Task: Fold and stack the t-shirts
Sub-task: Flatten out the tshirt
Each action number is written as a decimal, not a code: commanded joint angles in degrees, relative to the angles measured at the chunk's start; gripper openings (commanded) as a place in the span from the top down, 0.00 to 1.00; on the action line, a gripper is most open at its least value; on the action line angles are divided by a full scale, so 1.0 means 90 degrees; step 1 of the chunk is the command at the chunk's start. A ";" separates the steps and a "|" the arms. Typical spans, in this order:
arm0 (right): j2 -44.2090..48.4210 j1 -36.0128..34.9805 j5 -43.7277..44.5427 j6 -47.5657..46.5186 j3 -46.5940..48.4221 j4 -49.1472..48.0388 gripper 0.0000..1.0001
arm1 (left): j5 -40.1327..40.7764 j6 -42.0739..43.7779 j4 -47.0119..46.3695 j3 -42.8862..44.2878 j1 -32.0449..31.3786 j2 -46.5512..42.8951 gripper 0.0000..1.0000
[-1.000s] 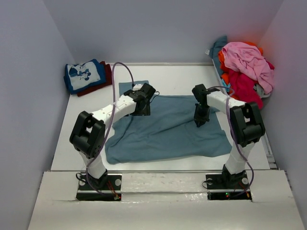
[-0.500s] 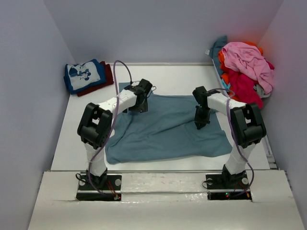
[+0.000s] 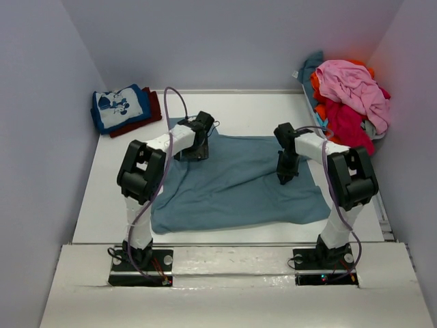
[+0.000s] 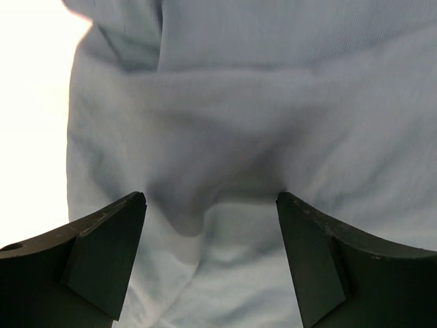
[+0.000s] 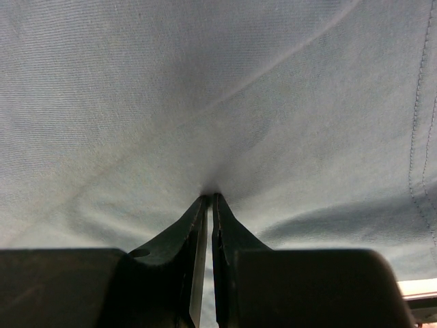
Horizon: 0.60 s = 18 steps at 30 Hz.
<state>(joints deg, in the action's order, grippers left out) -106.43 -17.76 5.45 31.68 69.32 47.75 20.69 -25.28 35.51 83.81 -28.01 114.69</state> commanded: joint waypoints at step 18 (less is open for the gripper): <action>0.0555 -0.0068 -0.0049 0.0269 -0.1305 -0.0139 0.87 | -0.0716 0.0074 0.0421 0.1206 0.1129 0.1250 0.10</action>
<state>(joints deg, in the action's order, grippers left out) -100.84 -17.76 5.02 32.91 62.65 43.66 13.02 -24.10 37.01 95.72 -19.25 123.55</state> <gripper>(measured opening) 0.134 0.905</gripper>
